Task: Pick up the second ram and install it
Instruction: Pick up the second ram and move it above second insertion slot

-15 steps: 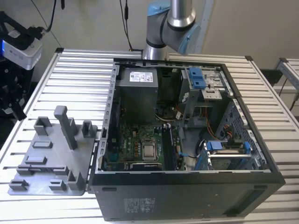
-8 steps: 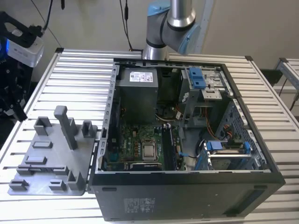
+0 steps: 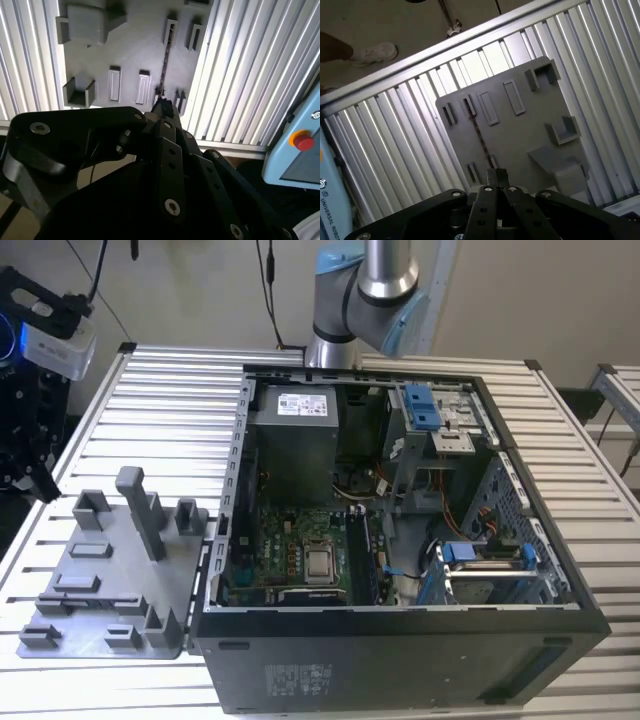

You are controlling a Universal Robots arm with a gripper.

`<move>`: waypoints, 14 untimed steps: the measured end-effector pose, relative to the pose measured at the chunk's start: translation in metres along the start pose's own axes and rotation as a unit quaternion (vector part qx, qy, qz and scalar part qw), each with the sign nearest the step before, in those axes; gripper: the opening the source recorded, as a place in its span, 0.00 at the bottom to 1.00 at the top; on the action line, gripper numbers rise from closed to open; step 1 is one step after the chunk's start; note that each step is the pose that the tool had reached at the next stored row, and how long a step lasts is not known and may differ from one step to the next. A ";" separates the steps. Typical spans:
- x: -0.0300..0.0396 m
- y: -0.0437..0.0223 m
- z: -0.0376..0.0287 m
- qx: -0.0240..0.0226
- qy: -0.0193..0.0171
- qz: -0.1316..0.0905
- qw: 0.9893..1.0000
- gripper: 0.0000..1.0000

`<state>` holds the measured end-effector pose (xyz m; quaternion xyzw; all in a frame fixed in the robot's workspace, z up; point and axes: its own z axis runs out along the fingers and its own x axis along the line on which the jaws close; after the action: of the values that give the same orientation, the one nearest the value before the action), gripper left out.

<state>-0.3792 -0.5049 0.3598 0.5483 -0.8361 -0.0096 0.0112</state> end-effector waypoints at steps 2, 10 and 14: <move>0.0001 0.0003 0.0005 0.001 0.000 -0.007 1.000 0.11; 0.0001 0.0003 0.0005 0.002 -0.001 -0.010 1.000 0.11; 0.0001 0.0003 0.0005 0.002 -0.001 -0.011 1.000 0.24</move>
<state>-0.3796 -0.5049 0.3593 0.5572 -0.8303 -0.0082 0.0092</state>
